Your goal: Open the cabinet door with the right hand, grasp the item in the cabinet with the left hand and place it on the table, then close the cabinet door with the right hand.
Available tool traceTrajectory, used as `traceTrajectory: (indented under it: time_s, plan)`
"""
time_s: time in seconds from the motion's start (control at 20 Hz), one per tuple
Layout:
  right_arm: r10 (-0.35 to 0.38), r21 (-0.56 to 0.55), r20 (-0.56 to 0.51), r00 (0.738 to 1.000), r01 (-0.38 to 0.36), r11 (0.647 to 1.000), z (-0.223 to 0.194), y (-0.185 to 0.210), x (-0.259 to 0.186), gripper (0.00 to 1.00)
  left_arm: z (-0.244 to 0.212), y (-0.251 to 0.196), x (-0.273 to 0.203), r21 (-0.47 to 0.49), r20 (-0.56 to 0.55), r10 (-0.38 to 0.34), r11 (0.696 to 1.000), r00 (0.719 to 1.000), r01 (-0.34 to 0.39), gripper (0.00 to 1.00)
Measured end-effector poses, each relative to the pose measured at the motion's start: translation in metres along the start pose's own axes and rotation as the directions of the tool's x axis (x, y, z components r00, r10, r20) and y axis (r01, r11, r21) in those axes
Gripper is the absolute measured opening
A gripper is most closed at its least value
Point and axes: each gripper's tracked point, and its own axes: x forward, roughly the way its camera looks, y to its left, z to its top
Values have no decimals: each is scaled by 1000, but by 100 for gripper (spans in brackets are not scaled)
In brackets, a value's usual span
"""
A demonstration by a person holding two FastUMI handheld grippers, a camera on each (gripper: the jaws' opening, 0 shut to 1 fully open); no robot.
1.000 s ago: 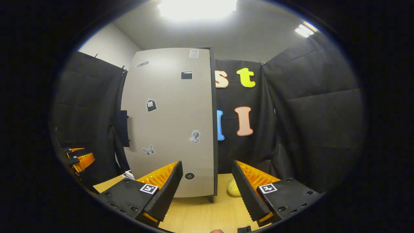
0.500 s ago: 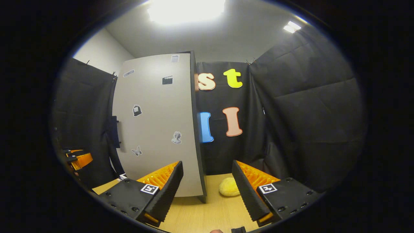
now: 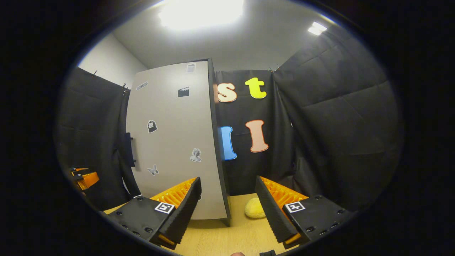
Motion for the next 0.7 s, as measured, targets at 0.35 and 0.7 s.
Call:
traceTrajectory:
  time_s: [0.35, 0.7]
  plan:
    - [3, -10, 17, 1000, -3, 1000, 9, 4, 4, 96, 7, 2, 0, -1, 9, 11, 1000, 1000, -11, 80]
    - [1, -25, 27, 1000, 0, 1000, 12, 10, 2, 97, 8, 2, 1, -1, 13, 9, 1000, 1000, -8, 80]
